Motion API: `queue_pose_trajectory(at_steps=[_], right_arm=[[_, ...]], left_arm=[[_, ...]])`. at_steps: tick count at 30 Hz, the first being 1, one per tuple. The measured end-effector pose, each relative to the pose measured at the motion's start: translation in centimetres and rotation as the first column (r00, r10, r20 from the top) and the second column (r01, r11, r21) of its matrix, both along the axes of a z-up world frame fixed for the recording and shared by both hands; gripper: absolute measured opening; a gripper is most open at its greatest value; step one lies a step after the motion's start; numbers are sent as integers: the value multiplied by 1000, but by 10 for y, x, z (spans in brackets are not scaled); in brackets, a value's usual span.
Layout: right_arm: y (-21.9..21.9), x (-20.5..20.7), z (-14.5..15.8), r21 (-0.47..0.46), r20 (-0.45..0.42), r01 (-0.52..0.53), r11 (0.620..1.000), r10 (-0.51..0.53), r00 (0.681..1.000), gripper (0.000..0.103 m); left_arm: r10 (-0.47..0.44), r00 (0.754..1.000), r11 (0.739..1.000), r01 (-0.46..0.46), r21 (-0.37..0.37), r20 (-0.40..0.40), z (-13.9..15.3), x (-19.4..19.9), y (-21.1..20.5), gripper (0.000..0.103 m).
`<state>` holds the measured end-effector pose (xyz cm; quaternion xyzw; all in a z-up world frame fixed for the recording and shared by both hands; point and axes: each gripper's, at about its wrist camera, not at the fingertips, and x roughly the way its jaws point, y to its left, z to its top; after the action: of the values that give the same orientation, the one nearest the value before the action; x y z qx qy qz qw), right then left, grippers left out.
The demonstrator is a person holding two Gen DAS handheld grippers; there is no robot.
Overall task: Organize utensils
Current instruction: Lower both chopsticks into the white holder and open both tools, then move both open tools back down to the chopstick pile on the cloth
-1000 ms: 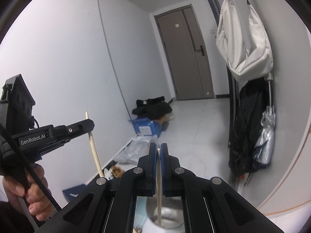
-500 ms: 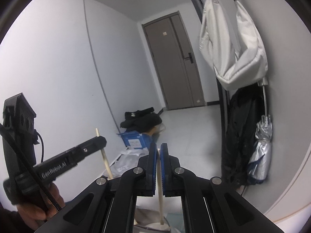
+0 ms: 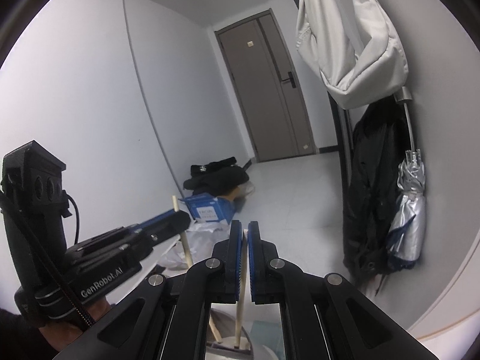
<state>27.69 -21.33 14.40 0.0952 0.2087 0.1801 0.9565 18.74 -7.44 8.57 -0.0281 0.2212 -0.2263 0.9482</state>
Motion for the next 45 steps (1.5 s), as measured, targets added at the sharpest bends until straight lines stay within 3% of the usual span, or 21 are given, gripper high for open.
queue_pose_trajectory(at_steps=[10, 17, 19, 21, 22, 24, 26, 30, 38, 39, 45], right_arm=[[10, -15, -23, -40, -30, -43, 998, 42, 999, 3], [7, -9, -41, -21, -144, -60, 998, 57, 988, 7], [4, -11, -40, -18, -150, -48, 999, 45, 988, 12], [-1, -15, -39, -8, -166, -30, 1000, 29, 986, 26], [-3, -17, -38, -3, -168, -23, 1000, 22, 986, 37], [-7, -23, -36, 5, -182, -11, 1000, 12, 983, 48], [-7, -28, -34, -5, -183, -2, 1000, 1, 983, 51], [-4, -41, -27, -33, -193, 21, 999, -27, 981, 77], [23, -69, -15, -139, -189, 23, 990, -50, 981, 95], [28, -75, -13, -156, -183, 25, 987, -54, 982, 101], [40, -93, -10, -175, -204, 45, 984, -81, 976, 103]], left_arm=[[-48, 996, 997, 52, 53, -69, -15, 2, -9, 0], [-79, 983, 991, 94, 90, -164, -21, 2, -11, 2], [-33, 983, 996, 47, 77, -180, -17, 3, -2, 10], [12, 982, 998, -1, 56, -190, -14, 3, 8, 36], [35, 982, 999, -27, 45, -187, -12, 1, 13, 42], [85, 983, 996, -82, 21, -160, -4, -7, 24, 61], [126, 983, 992, -122, 35, -136, 1, -15, 28, 75], [197, 973, 980, -193, 46, -117, 7, -28, 34, 84], [306, 939, 952, -296, 80, -160, 3, -47, 49, 87], [318, 934, 948, -310, 76, -160, 4, -53, 52, 89], [404, 906, 915, -402, 47, -126, 7, -79, 65, 100]])
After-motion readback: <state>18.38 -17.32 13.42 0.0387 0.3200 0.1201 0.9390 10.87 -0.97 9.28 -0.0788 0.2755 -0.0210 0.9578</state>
